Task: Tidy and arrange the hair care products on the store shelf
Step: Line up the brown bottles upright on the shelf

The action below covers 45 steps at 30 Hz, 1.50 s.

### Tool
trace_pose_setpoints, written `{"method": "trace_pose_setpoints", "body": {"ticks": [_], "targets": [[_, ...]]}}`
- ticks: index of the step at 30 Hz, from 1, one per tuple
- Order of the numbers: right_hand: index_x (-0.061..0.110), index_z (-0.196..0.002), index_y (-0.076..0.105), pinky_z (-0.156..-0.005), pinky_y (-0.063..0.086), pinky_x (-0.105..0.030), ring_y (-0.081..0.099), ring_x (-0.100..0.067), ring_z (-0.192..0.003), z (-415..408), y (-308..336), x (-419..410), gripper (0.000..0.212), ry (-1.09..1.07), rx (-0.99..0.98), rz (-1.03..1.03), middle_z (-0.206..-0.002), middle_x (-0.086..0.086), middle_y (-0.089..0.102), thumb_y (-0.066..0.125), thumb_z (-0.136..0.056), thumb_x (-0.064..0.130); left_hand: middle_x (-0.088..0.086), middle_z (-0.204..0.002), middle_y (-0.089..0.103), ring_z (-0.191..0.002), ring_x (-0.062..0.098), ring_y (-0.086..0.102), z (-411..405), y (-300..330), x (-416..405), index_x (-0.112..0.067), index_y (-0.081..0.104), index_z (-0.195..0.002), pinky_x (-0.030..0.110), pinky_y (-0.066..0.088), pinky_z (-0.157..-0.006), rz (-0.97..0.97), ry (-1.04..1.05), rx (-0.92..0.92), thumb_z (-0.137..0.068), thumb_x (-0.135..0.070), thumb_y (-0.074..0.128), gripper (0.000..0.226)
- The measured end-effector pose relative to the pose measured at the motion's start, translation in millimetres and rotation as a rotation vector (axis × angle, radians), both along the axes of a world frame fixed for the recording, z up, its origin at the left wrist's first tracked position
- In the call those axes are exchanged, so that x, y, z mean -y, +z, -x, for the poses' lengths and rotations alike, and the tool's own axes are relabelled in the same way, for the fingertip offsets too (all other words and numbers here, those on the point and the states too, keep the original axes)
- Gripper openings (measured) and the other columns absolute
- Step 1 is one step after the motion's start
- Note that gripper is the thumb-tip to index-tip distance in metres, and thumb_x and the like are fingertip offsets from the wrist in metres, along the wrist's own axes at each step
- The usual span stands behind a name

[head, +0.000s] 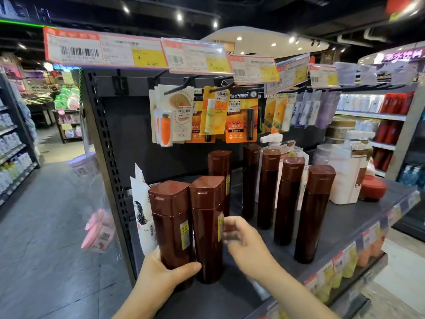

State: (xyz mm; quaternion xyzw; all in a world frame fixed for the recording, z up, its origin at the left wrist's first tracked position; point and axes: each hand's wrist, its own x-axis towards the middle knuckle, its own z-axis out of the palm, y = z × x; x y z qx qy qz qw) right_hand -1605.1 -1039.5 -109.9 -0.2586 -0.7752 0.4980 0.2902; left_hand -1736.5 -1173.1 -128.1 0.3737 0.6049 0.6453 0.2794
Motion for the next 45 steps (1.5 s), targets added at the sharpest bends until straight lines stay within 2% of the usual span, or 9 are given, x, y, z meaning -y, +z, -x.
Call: {"method": "trace_pose_setpoints", "body": {"ticks": [4, 8, 15, 18, 24, 34, 37, 42, 45], "targets": [[0.033, -0.118, 0.044, -0.097, 0.049, -0.027, 0.058, -0.004, -0.109, -7.5, 3.7, 14.2, 0.056, 0.32, 0.09, 0.059, -0.112, 0.011, 0.06, 0.063, -0.074, 0.004, 0.009, -0.086, 0.076, -0.082, 0.021, 0.072, 1.0, -3.2, 0.1, 0.0, 0.069, -0.097, 0.022, 0.057, -0.064, -0.019, 0.008, 0.012, -0.028, -0.026, 0.094, 0.078], [0.036, -0.116, 0.046, -0.098, 0.047, -0.026, 0.057, 0.003, -0.107, -4.1, -3.2, 21.0, 0.057, 0.166, 0.096, -0.04, -0.114, 0.016, 0.062, 0.076, -0.068, 0.03, 0.007, -0.083, 0.076, -0.079, 0.018, 0.072, -0.3, -3.5, -1.3, 0.0, 0.068, -0.096, 0.019, 0.055, -0.061, -0.031, 0.011, 0.013, -0.047, -0.003, 0.086, 0.053], [0.023, -0.113, 0.049, -0.095, 0.046, -0.024, 0.058, -0.001, -0.103, -9.9, -5.5, -5.6, 0.046, 0.029, 0.132, -0.118, -0.11, 0.012, 0.062, 0.074, -0.074, 0.021, 0.003, -0.077, 0.076, -0.07, 0.009, 0.07, -5.0, -4.0, -5.7, -0.003, 0.069, -0.088, 0.015, 0.054, -0.06, 0.009, 0.043, -0.021, -0.051, 0.006, 0.083, 0.041], [0.018, -0.117, 0.047, -0.101, 0.045, -0.033, 0.058, -0.011, -0.108, -4.9, -3.7, -29.2, 0.051, -0.059, 0.157, -0.12, -0.114, 0.003, 0.061, 0.074, -0.074, 0.019, 0.0, -0.078, 0.076, -0.07, 0.005, 0.07, -7.3, -4.3, -7.5, -0.006, 0.069, -0.089, 0.017, 0.054, -0.06, 0.049, 0.055, -0.02, -0.061, 0.008, 0.08, 0.033], [0.016, -0.122, 0.043, -0.096, 0.044, -0.029, 0.054, -0.015, -0.111, 8.1, -1.2, -51.2, 0.052, -0.113, 0.221, -0.137, -0.121, -0.001, 0.057, 0.071, -0.078, 0.022, 0.003, -0.082, 0.076, -0.074, 0.011, 0.07, -11.8, -1.2, -10.1, -0.012, 0.069, -0.085, 0.025, 0.053, -0.07, 0.058, 0.077, -0.026, -0.045, -0.015, 0.08, 0.041], [0.014, -0.137, 0.034, -0.095, 0.042, -0.025, 0.051, -0.017, -0.117, -7.6, -3.1, -37.1, 0.073, -0.227, 0.311, -0.13, -0.13, -0.003, 0.05, 0.073, -0.077, 0.029, -0.001, -0.092, 0.072, -0.091, 0.008, 0.066, -10.4, -2.2, -7.0, -0.028, 0.059, -0.099, 0.019, 0.048, -0.075, 0.146, 0.038, -0.138, -0.056, -0.023, 0.085, 0.05], [0.021, -0.12, 0.05, -0.085, 0.046, -0.019, 0.054, -0.009, -0.093, -26.0, -5.8, -16.9, 0.048, -0.189, 0.274, -0.174, -0.112, 0.003, 0.052, 0.072, -0.078, 0.029, -0.016, -0.105, 0.063, -0.099, -0.002, 0.059, -6.4, -0.5, -5.2, -0.039, 0.049, -0.102, 0.016, 0.042, -0.084, 0.17, -0.039, -0.226, -0.072, -0.012, 0.077, 0.049], [0.038, -0.095, 0.055, -0.084, 0.049, -0.015, 0.061, -0.002, -0.095, -37.2, -5.7, 12.5, 0.025, 0.043, 0.1, -0.077, -0.099, 0.012, 0.063, 0.072, -0.077, 0.035, -0.029, -0.106, 0.065, -0.102, -0.014, 0.056, -28.4, 5.3, -23.1, -0.037, 0.049, -0.11, 0.007, 0.044, -0.087, 0.138, -0.139, -0.35, -0.07, -0.02, 0.075, 0.051], [0.037, -0.093, 0.057, -0.08, 0.047, -0.014, 0.061, 0.005, -0.089, -41.1, -5.2, 11.5, 0.031, -0.074, 0.017, -0.068, -0.09, 0.014, 0.068, 0.077, -0.069, 0.037, -0.013, -0.114, 0.066, -0.11, -0.002, 0.058, -48.3, 0.0, -48.3, -0.028, 0.053, -0.12, 0.024, 0.047, -0.098, 0.119, -0.161, -0.404, -0.07, -0.026, 0.069, 0.052]]}}
